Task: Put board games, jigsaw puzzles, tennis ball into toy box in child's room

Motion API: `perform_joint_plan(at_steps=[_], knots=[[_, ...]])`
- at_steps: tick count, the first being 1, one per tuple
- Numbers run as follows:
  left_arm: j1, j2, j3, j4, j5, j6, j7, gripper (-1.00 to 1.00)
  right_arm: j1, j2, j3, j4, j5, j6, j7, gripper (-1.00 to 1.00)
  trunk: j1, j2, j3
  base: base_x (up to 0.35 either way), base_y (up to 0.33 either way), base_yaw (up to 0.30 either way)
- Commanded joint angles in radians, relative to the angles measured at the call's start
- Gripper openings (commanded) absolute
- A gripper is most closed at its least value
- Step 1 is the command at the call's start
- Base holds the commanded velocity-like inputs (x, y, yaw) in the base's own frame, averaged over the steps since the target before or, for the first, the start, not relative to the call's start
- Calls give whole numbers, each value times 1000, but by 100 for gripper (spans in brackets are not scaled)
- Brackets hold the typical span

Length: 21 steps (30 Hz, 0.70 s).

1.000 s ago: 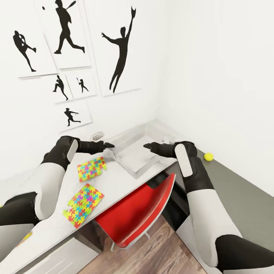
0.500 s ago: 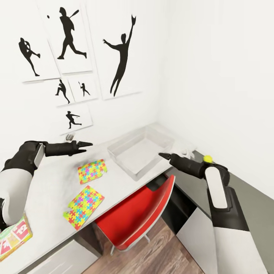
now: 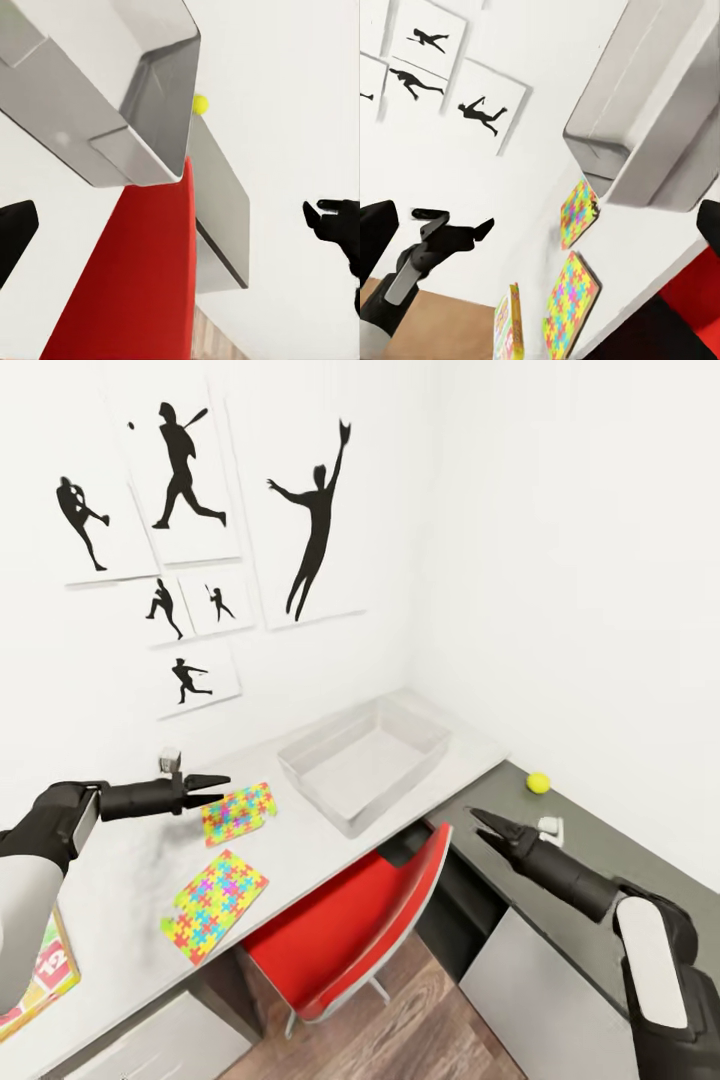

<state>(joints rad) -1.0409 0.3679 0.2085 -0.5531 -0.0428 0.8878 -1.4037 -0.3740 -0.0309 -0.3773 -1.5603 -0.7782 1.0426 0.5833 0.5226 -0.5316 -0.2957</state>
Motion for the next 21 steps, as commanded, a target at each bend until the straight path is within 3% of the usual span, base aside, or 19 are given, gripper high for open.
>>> perform_joint_plan(at_steps=[1,3,8,11,16,17,20,21], knots=[[6,-1,2,0,-6,10,-25,100,27,0,-42,-1,9,-1,70,100,0,-1,0,-116,-175,0],[14,0,2,-1,-7,9,-42,100,77,-1,-94,-2,13,-18,147,100,0,-1,3,-82,-120,0],[41,0,2,-1,-4,8,-62,100,203,-1,-148,2,16,-96,253,100,0,-1,12,-30,-45,0],[59,0,3,-1,-3,8,-81,100,258,0,-153,6,16,-160,291,100,0,-1,16,-8,-12,0],[95,3,3,-1,-4,-7,-138,100,297,7,-153,17,24,-233,335,100,0,-1,23,-3,-4,0],[109,5,3,-1,-5,-15,-164,100,304,10,-152,23,35,-249,343,100,0,-1,24,-1,-1,0],[135,18,3,-1,-5,-26,-167,100,314,13,-147,33,67,-269,353,100,0,-1,25,0,0,0],[176,38,3,-1,-1,-31,-167,100,327,16,-142,39,95,-279,363,100,0,-1,25,0,0,0]])
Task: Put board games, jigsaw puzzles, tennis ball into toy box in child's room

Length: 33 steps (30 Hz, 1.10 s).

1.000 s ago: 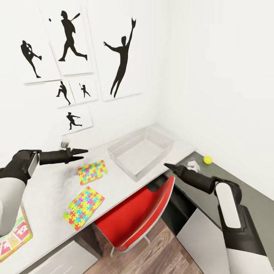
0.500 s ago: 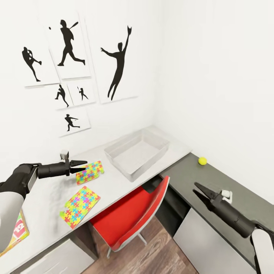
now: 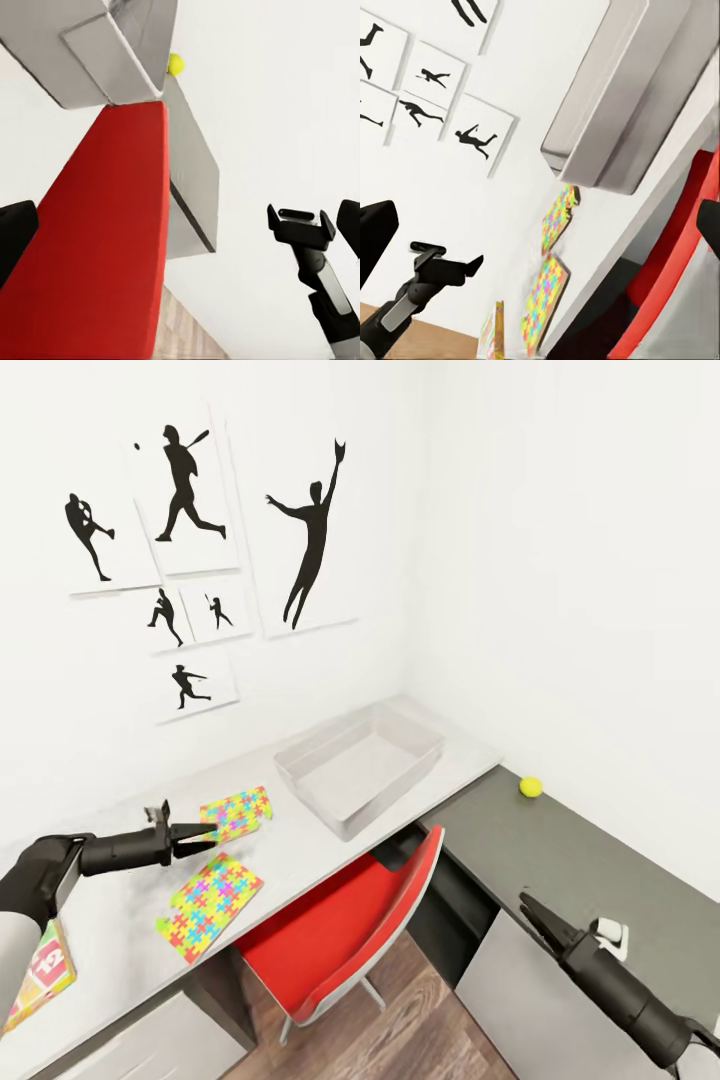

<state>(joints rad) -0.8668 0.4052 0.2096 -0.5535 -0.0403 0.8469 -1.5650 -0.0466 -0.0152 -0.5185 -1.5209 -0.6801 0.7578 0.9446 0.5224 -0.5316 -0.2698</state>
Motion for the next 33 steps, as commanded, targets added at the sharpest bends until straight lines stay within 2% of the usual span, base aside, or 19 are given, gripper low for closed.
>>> perform_joint_plan(at_steps=[1,6,12,22,33], knots=[[10,3,2,0,-3,10,-6,100,1,0,0,1,0,4,3,100,0,-1,-1,0,0,0],[60,13,2,0,-2,5,-6,100,7,2,11,2,10,-1,7,100,0,-1,-1,0,0,0],[111,11,3,-3,-1,-42,-6,100,8,3,33,5,19,-38,6,100,0,-1,-1,0,0,0],[119,11,11,-6,-1,-64,-6,100,8,2,35,36,71,-83,6,100,0,-1,-1,0,0,0],[120,20,30,-6,-5,-65,-6,100,8,2,33,40,79,-88,8,100,0,-1,9,-15,7,-69]])
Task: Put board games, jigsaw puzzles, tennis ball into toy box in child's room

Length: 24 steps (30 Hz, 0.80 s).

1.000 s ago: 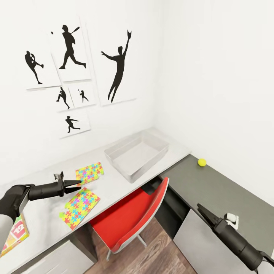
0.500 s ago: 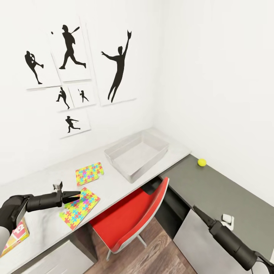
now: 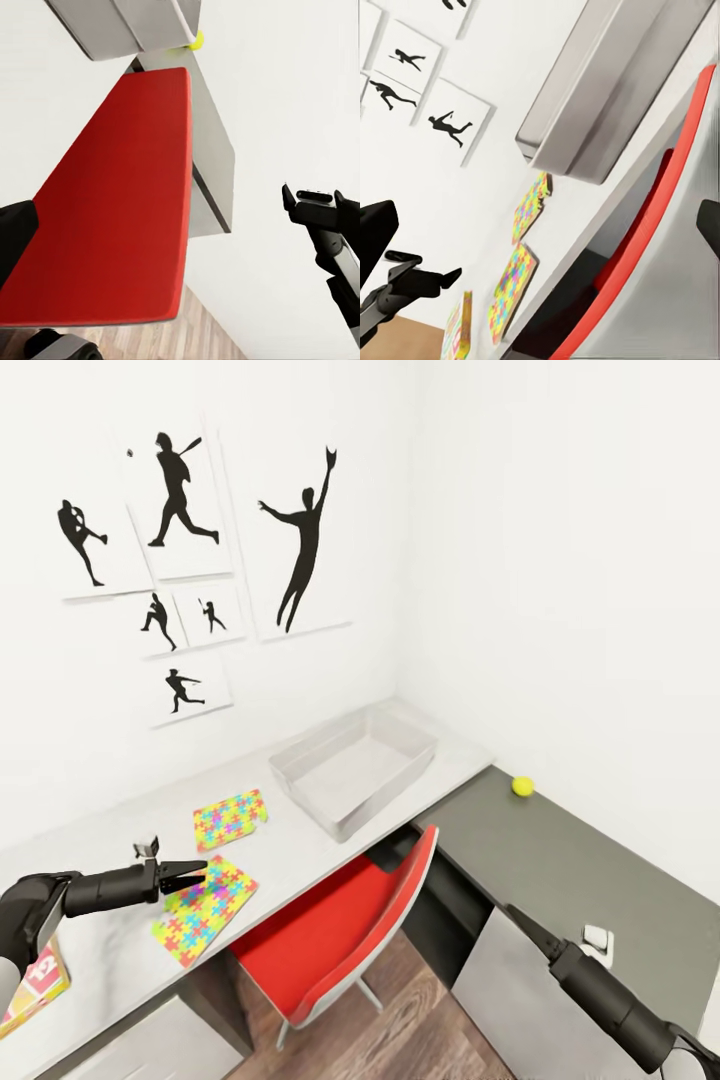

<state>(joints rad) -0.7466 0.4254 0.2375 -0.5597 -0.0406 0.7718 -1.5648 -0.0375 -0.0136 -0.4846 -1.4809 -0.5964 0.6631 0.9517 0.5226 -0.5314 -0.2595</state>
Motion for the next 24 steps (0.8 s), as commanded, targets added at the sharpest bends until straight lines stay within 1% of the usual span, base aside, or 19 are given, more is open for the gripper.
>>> perform_joint_plan(at_steps=[1,7,15,24], knots=[[-1,2,4,0,-5,10,-6,100,-1,0,-1,0,-4,5,1,100,0,-2,0,-103,105,-143],[0,24,15,0,-4,-4,-6,100,-1,0,0,0,-6,-30,2,100,0,-2,9,-43,198,-139],[0,28,17,0,-3,-10,-6,100,-1,1,1,-1,-7,-43,2,100,0,-2,22,-4,57,-92],[0,28,17,0,-2,-11,-6,100,-1,0,1,0,-8,-45,3,100,0,-2,36,-91,4,-74]])
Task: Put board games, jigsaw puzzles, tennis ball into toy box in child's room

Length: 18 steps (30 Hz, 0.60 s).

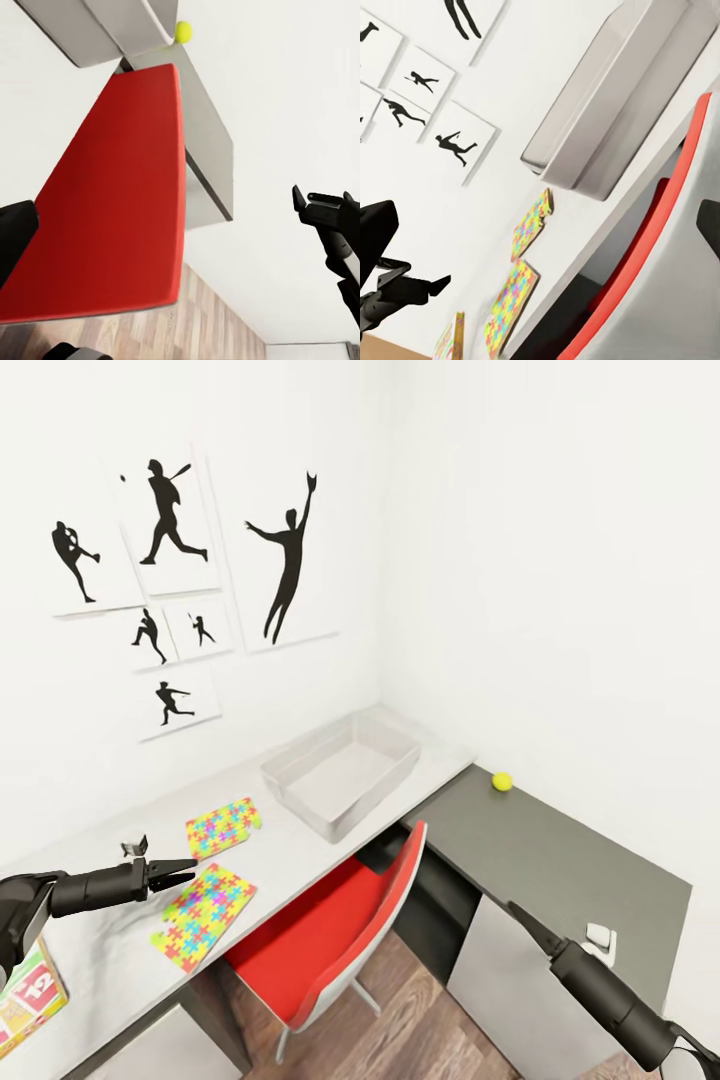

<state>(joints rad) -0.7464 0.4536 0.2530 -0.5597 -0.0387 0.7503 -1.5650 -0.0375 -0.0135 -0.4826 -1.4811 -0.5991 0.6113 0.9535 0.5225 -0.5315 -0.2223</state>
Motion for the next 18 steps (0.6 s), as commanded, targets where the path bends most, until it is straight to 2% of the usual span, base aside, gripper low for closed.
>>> perform_joint_plan(at_steps=[1,7,18], knots=[[-1,0,2,0,-4,11,-6,100,-1,0,-1,0,-5,7,1,100,0,-1,0,-27,1,-75],[-1,-1,2,0,-4,11,-6,100,-1,0,-1,1,-5,7,1,100,0,-1,9,-143,0,-104],[-1,-1,2,0,-4,11,-6,100,-1,-1,-1,0,-7,9,2,100,0,-1,26,-302,2,-182]])
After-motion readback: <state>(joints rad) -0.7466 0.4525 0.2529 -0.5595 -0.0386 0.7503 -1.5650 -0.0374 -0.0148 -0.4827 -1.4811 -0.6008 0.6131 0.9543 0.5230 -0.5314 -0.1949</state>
